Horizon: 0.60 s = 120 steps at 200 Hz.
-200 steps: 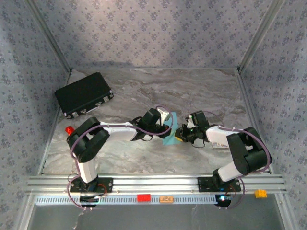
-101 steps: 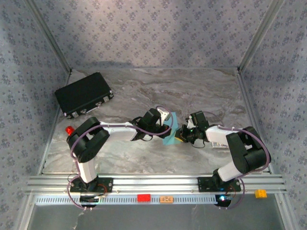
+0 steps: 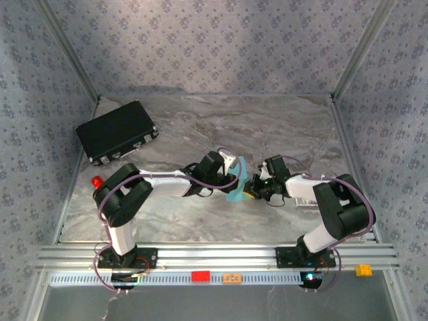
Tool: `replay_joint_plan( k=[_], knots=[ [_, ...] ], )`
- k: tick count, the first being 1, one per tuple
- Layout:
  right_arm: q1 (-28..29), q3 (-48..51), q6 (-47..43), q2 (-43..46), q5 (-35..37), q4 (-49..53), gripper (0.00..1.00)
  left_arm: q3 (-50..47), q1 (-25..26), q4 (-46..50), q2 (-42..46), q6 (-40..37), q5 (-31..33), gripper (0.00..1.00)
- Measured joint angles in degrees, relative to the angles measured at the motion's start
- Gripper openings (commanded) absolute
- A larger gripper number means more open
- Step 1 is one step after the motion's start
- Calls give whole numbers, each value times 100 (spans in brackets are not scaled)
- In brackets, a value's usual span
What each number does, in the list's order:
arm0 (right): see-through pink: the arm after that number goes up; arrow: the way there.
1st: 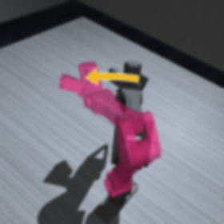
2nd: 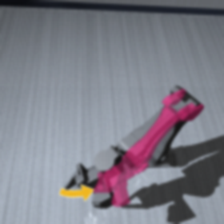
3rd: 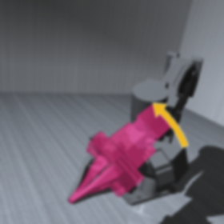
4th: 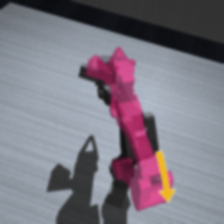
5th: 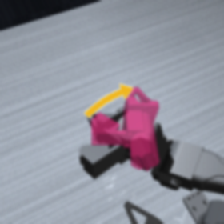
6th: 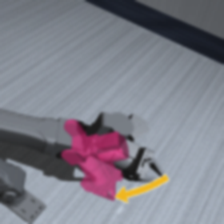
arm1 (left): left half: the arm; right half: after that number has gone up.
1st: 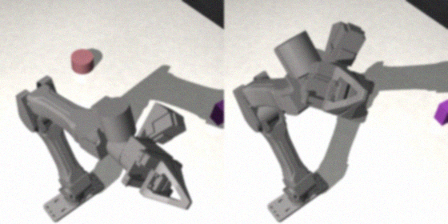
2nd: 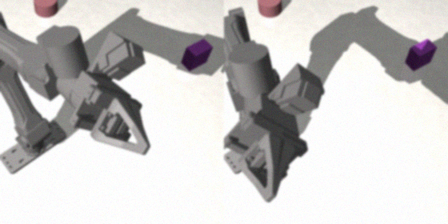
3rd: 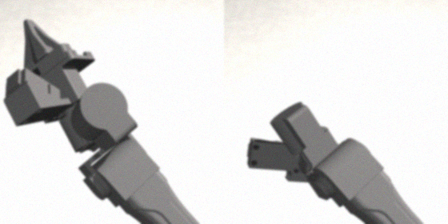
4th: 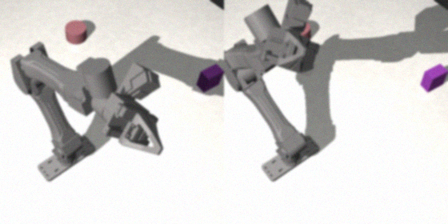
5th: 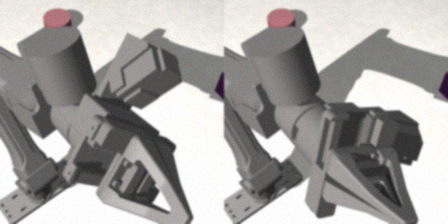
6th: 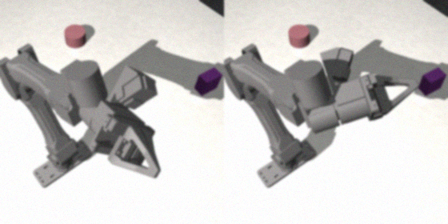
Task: Fold a paper plane with a square sheet of paper (pick it up from the middle)
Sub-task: Fold the triangle a second time at the center of the table.
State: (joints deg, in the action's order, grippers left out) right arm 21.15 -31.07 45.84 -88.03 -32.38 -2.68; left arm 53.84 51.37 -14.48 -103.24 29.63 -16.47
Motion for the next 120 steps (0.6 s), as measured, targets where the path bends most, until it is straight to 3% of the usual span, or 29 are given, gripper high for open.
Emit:
replay_joint_plan(
  k=[120],
  knots=[
    [0,-111,-238,28,109,286,11,0,-160,107,-299,-157,76,0]
  ],
)
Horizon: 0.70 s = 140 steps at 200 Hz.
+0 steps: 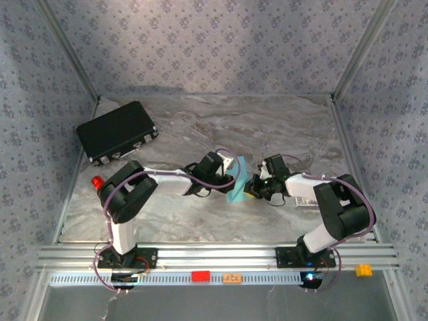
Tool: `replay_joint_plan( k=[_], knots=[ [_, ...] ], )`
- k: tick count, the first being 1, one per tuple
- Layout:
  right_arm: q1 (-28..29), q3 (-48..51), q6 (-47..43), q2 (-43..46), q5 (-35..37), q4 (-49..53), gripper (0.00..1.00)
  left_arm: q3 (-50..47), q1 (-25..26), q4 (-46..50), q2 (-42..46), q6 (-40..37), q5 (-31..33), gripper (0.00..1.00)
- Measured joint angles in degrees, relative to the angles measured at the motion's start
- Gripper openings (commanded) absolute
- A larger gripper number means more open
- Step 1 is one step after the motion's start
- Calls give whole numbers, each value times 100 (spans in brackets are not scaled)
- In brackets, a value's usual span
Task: Fold a paper plane with a square sheet of paper (pick it up from the middle)
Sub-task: Fold the triangle a second time at the center of the table.
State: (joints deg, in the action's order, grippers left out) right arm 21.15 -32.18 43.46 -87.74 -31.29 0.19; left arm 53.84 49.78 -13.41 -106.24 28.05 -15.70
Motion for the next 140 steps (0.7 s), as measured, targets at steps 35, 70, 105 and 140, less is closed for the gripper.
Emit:
replay_joint_plan(
  k=[35,70,105,140],
  knots=[
    [0,0,-2,11,2,15,11,2,-52,17,-85,-59,52,0],
    [0,0,-2,24,7,44,11,2,-122,26,-94,-85,98,0],
    [0,0,-4,26,7,48,11,87,-153,42,-168,-153,144,0],
    [0,0,-44,26,7,50,11,114,-153,42,-254,-170,157,0]
  ],
)
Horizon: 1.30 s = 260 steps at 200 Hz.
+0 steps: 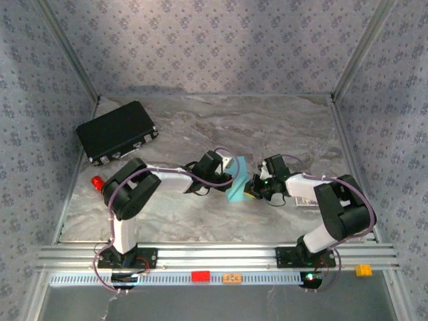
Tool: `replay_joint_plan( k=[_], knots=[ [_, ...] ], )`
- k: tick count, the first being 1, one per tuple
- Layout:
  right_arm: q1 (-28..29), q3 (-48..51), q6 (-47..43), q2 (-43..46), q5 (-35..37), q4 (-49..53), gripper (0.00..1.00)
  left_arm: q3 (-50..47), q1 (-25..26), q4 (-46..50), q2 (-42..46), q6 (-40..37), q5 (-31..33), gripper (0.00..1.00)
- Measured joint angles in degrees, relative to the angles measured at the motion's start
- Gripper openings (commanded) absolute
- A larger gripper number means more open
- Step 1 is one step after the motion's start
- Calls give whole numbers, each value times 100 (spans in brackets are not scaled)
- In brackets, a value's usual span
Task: Fold a paper plane with a square sheet of paper (pick it up from the middle)
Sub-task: Fold the triangle a second time at the center of the table.
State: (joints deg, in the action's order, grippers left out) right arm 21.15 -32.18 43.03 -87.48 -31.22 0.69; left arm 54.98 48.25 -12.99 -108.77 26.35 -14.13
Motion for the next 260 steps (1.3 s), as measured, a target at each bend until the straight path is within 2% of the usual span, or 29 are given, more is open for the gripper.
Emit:
replay_joint_plan(
  k=[123,260],
  knots=[
    [0,-2,7,254,-50,125,13,-146,55,-249,-44,378,-306,0],
    [0,11,22,79,-2,116,12,-114,105,-7,33,411,-186,0]
  ],
)
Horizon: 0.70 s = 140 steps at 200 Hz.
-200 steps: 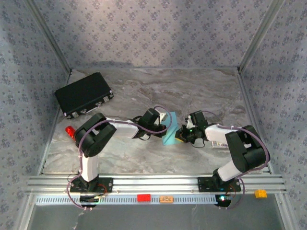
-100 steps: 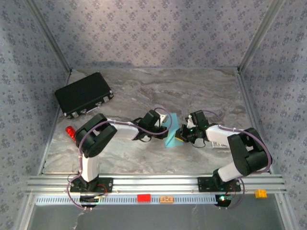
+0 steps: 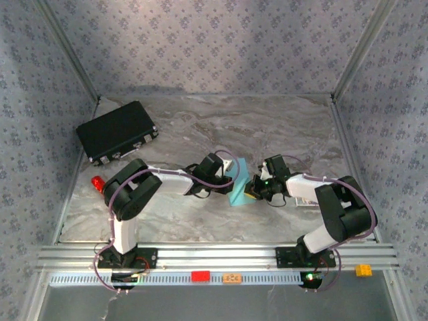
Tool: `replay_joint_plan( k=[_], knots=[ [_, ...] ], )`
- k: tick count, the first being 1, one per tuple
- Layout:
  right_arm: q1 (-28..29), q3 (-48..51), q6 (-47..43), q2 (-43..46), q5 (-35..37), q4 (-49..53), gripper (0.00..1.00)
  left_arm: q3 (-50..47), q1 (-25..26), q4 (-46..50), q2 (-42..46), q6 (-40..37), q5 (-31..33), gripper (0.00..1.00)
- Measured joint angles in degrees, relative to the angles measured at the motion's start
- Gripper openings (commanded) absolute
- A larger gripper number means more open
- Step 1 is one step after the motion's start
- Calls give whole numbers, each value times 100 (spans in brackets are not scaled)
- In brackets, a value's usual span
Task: Fold a paper plane with a square sheet of paper (pick it up from the middle)
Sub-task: Fold the triangle a second time at the center of the table.
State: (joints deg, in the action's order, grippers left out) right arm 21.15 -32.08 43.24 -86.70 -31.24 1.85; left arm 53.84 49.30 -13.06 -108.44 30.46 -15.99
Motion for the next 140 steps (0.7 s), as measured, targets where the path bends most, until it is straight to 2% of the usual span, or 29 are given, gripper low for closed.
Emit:
replay_joint_plan(
  k=[140],
  knots=[
    [0,0,0,-33,-2,-79,12,87,22,109,4,-151,273,0]
  ],
)
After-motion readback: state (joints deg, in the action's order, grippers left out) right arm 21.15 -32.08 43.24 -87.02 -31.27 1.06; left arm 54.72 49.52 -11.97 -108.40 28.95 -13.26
